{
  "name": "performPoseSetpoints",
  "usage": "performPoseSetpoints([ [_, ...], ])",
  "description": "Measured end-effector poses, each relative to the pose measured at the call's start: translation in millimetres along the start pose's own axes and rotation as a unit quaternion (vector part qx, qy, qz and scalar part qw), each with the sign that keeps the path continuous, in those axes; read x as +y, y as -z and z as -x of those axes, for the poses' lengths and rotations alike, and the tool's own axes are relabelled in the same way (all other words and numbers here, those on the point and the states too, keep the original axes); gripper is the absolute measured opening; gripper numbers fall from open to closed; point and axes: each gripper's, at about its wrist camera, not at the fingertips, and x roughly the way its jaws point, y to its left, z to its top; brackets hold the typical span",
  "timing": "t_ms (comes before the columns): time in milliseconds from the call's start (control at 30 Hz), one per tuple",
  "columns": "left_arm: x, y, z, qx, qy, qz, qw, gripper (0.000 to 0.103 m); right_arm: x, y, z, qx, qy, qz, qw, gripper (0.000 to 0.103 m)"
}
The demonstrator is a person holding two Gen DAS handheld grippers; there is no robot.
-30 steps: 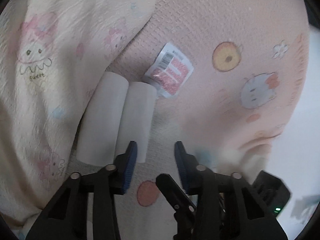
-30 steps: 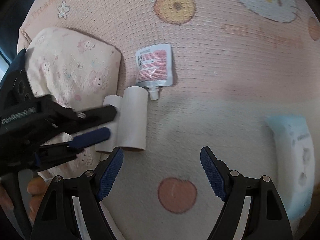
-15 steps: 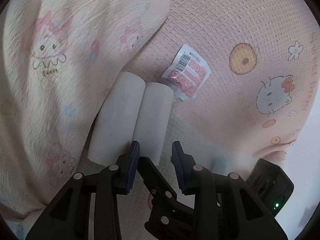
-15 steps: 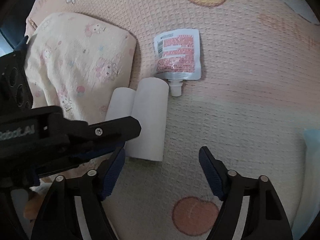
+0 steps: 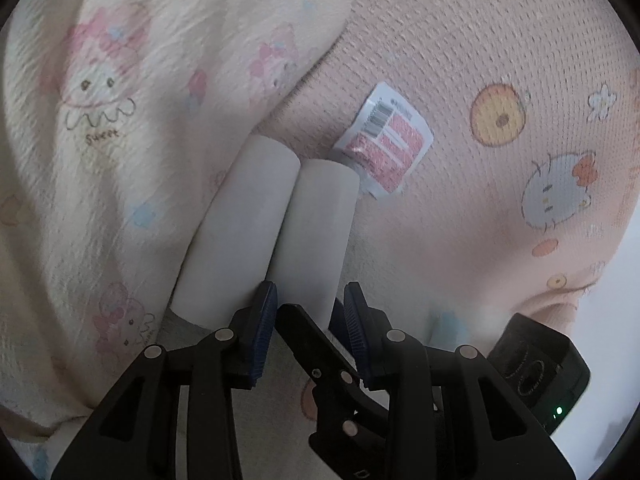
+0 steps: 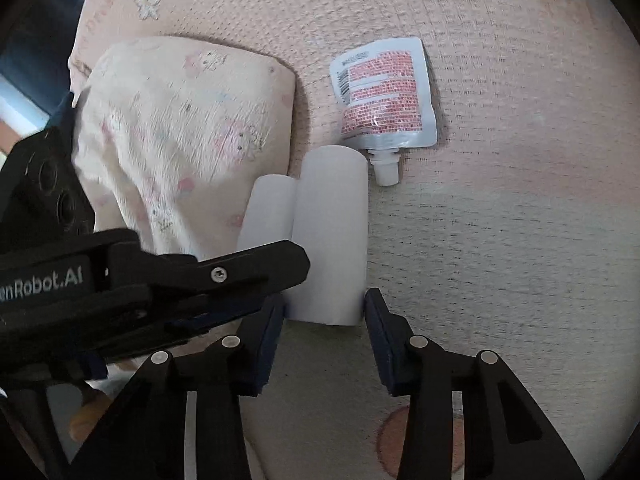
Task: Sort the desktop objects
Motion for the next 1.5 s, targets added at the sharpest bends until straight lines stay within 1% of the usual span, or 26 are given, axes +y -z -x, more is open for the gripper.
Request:
performPoseSetpoints([
  [67,-1,1,-2,0.007,0.005,-0.004,1.0000,0.037,2,1,4,-0.001,0.010,0.012,1.000,0.039],
  [200,-6,4,-9,0.027,0.000,-0.021,0.9994,0.038,3,9,14,0.000,0.023,0.021,1.000,0.039],
  [300,-9,8,-16,0.046,-0.005,-0.029,0.9985,0.038,-5,11,22,0.001,0.027,0.013,1.000,0.039],
  [400,-11,14,-24,0.065,0.003,-0.034,0.9973,0.039,-11,20,31,-0.001,0.033,0.002,0.999,0.037],
  [467,-14,18,-27,0.069,0.006,-0.044,0.9966,0.040,-12,31,36,-0.002,0.036,-0.004,0.999,0.037],
  [533,-20,22,-28,0.063,0.001,-0.063,0.9960,0.040,-15,36,42,-0.005,0.035,-0.011,0.999,0.032],
  [600,-23,26,-31,0.069,0.014,-0.068,0.9952,0.040,-17,42,49,-0.005,0.045,-0.015,0.999,0.030],
  [700,-25,30,-42,0.103,0.047,-0.071,0.9910,0.040,-22,52,56,0.001,0.060,-0.023,0.998,0.030],
  [767,-26,32,-49,0.114,0.051,-0.065,0.9900,0.041,-26,62,60,-0.003,0.055,-0.031,0.998,0.030],
  [900,-20,30,-51,0.109,0.071,-0.042,0.9906,0.042,-23,63,68,-0.030,0.054,-0.021,0.998,0.031],
  [933,-20,30,-50,0.104,0.073,-0.039,0.9911,0.042,-20,52,58,-0.030,0.055,-0.024,0.998,0.031],
  [1000,-22,30,-51,0.099,0.074,-0.041,0.9916,0.042,-23,49,56,-0.027,0.062,-0.031,0.997,0.033],
  [1100,-25,31,-53,0.099,0.078,-0.041,0.9912,0.042,-29,40,49,-0.024,0.071,-0.034,0.997,0.047],
  [1133,-26,31,-55,0.099,0.080,-0.040,0.9910,0.042,-31,40,53,-0.025,0.072,-0.032,0.997,0.050],
  [1167,-25,31,-54,0.100,0.083,-0.039,0.9908,0.042,-34,44,61,-0.026,0.071,-0.029,0.997,0.051],
  [1233,-27,31,-56,0.102,0.090,-0.040,0.9899,0.042,-35,40,56,-0.023,0.066,-0.023,0.997,0.051],
  [1333,-30,31,-56,0.101,0.091,-0.045,0.9897,0.037,-39,34,45,-0.010,0.066,-0.014,0.998,0.052],
  [1400,-31,31,-56,0.100,0.091,-0.048,0.9897,0.035,-44,35,43,-0.006,0.058,-0.018,0.998,0.052],
  [1467,-30,32,-55,0.098,0.091,-0.050,0.9897,0.034,-48,39,47,-0.008,0.058,-0.022,0.998,0.047],
  [1500,-31,33,-56,0.101,0.092,-0.052,0.9892,0.033,-49,41,50,-0.008,0.060,-0.028,0.998,0.041],
])
